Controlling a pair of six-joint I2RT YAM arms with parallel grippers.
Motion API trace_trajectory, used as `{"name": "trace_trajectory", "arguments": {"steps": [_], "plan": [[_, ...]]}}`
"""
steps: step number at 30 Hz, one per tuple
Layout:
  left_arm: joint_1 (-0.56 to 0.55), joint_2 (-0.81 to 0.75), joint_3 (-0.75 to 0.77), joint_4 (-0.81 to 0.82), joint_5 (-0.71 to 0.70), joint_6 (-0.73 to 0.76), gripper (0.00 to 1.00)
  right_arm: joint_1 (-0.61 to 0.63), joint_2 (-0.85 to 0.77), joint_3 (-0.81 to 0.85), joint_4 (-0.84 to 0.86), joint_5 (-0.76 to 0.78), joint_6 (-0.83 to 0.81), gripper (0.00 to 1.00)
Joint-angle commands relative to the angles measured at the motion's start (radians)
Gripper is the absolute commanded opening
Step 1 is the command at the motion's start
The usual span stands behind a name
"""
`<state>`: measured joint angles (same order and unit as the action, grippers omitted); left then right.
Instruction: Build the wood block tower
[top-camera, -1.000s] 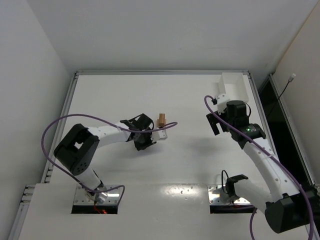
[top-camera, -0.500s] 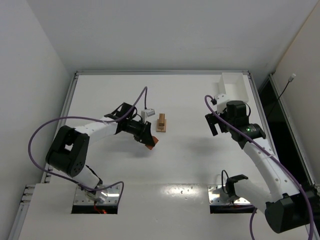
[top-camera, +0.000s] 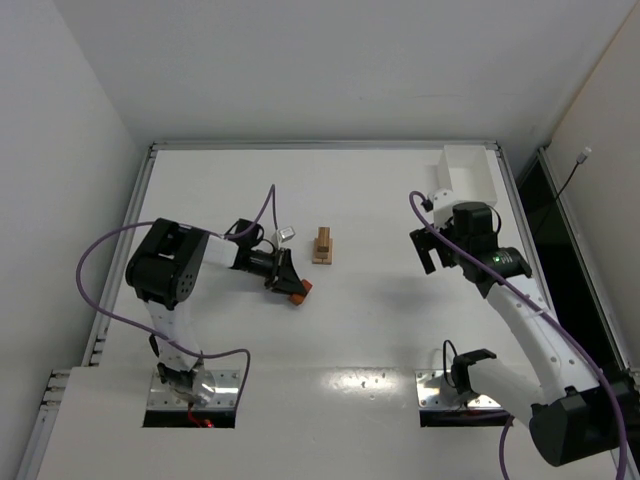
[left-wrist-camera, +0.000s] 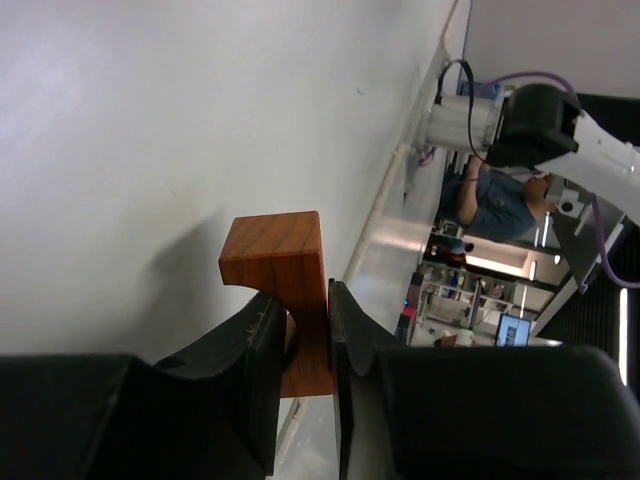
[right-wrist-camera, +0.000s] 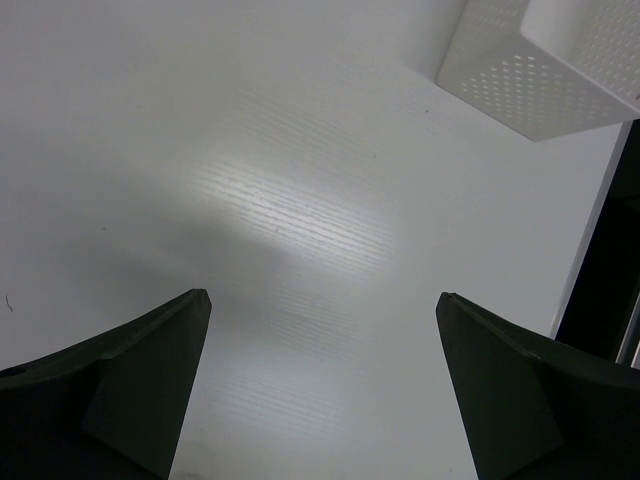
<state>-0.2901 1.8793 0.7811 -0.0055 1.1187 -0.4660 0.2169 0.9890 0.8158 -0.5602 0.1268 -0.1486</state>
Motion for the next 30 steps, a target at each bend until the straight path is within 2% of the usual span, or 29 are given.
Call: {"name": "trace_trajectory", "arguments": {"steps": [1, 2, 3, 5, 7, 9, 11, 18, 22, 27, 30], "plan": [[0.032, 0.064, 0.087, -0.074, 0.026, 0.097, 0.04, -0.013, -0.001, 0.022, 0.011, -0.003, 0.018, 0.93], [0.032, 0.078, 0.102, -0.1, 0.026, 0.148, 0.05, -0.013, -0.001, 0.022, 0.011, -0.003, 0.018, 0.93], [0.032, 0.09, 0.127, -0.126, 0.017, 0.168, 0.16, -0.013, -0.001, 0.031, 0.011, -0.003, 0.018, 0.93], [0.042, 0.11, 0.138, -0.165, 0.016, 0.188, 0.26, -0.022, 0.008, 0.031, 0.011, -0.003, 0.018, 0.93], [0.051, 0.121, 0.138, -0.177, -0.008, 0.199, 0.42, -0.022, 0.008, 0.031, 0.011, -0.003, 0.018, 0.93], [0.06, 0.121, 0.138, -0.188, -0.022, 0.223, 0.51, -0.022, 0.017, 0.04, 0.011, -0.012, 0.018, 0.93], [0.071, 0.13, 0.138, -0.203, -0.022, 0.243, 0.55, -0.022, 0.026, 0.049, 0.011, -0.012, 0.018, 0.93], [0.132, 0.121, 0.127, -0.225, -0.068, 0.291, 0.56, -0.022, 0.037, 0.058, 0.011, -0.021, 0.018, 0.93], [0.189, 0.074, 0.107, -0.212, -0.155, 0.291, 0.56, -0.022, 0.037, 0.059, 0.011, -0.03, 0.018, 0.93], [0.272, -0.031, 0.098, -0.188, -0.33, 0.312, 0.56, -0.013, 0.037, 0.068, 0.029, 0.004, 0.018, 0.9], [0.284, -0.078, 0.098, -0.188, -0.384, 0.358, 0.55, -0.004, 0.049, 0.077, 0.029, -0.018, 0.027, 0.9]]}}
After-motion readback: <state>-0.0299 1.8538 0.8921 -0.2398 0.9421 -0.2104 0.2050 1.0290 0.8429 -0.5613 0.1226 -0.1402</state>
